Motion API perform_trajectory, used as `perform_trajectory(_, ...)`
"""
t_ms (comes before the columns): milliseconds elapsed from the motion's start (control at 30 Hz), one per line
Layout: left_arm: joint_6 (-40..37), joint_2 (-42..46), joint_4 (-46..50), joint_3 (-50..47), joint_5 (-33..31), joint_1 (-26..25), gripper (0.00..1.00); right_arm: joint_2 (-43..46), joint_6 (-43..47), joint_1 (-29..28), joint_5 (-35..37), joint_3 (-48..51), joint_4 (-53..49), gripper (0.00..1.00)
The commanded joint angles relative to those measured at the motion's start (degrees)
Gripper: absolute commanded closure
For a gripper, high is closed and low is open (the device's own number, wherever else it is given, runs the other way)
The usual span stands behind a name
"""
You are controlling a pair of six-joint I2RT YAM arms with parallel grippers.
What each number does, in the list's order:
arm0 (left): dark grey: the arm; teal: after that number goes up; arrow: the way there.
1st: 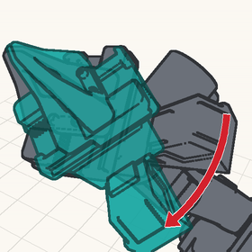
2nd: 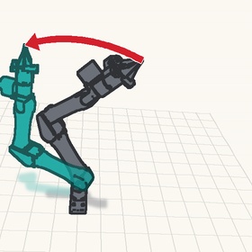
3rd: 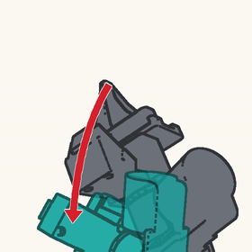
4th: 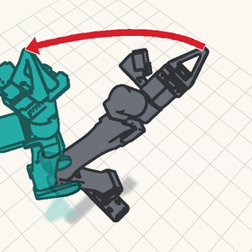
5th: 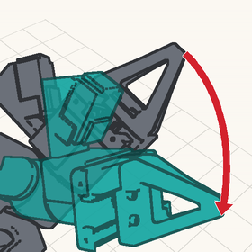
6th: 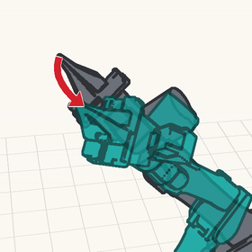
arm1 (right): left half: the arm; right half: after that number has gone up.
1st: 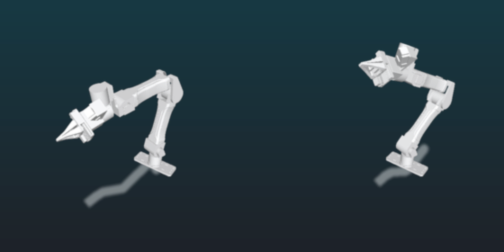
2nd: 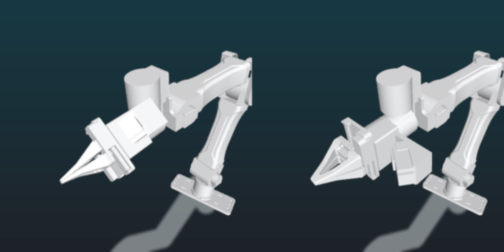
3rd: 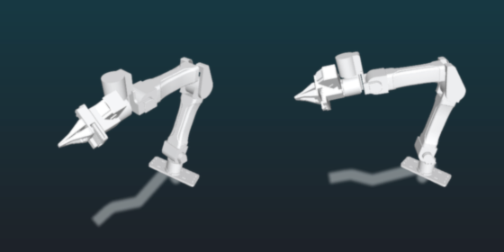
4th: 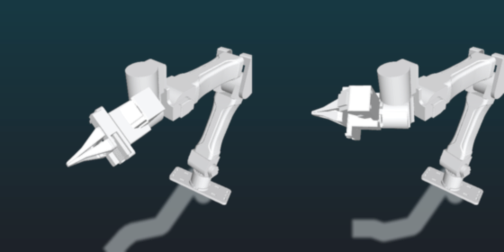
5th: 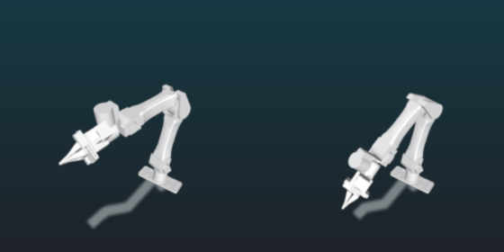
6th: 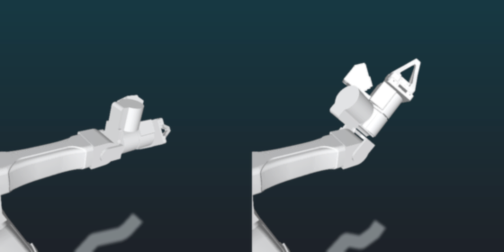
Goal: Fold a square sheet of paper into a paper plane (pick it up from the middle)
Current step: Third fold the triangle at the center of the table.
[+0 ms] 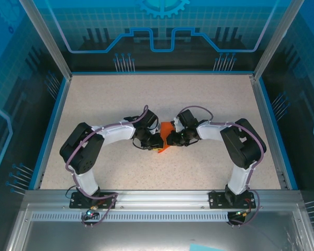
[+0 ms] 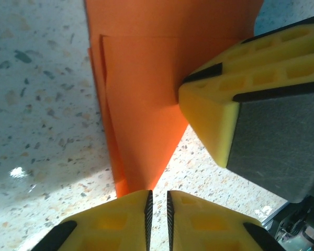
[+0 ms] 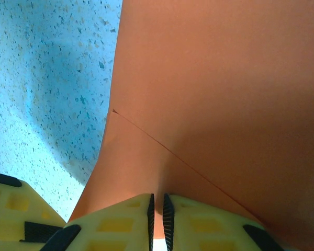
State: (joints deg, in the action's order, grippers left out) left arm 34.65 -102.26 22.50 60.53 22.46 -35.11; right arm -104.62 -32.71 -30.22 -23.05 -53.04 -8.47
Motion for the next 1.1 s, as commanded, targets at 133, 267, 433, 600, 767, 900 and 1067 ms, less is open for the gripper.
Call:
perform_trajectory(133, 0.0, -1.9, -2.3, -0.2, 1.1, -0.6, 0.83, -3.0, 0.8, 0.0, 1.4, 1.5, -3.4, 0.83)
perform_trajectory(267, -0.6, -2.8, -2.5, -0.6, 1.0, -0.6, 0.83, -2.9, 0.9, 0.0, 1.4, 1.5, -3.6, 0.83)
perform_trajectory(433, -1.7, -3.2, -1.8, -1.2, 0.2, -0.6, 0.83, -3.1, 1.0, 0.1, 1.3, 1.5, -3.7, 0.83)
perform_trajectory(600, -2.6, -4.1, -0.7, -0.9, -0.7, -0.6, 0.83, -3.0, 1.2, 0.1, 1.3, 1.5, -3.9, 0.83)
perform_trajectory(767, -2.9, -4.4, -0.5, -1.2, -0.6, -0.7, 0.84, -3.3, 1.4, 0.2, 1.2, 1.5, -4.0, 0.83)
perform_trajectory(900, -3.4, -4.4, -0.1, -1.7, -1.1, -0.7, 0.84, -3.3, 1.6, 0.3, 1.2, 1.4, -4.2, 0.83)
perform_trajectory(1067, -4.3, -5.5, 0.8, -1.5, -2.0, -1.6, 0.85, -3.4, 1.7, 0.5, 1.1, 1.4, -4.3, 0.83)
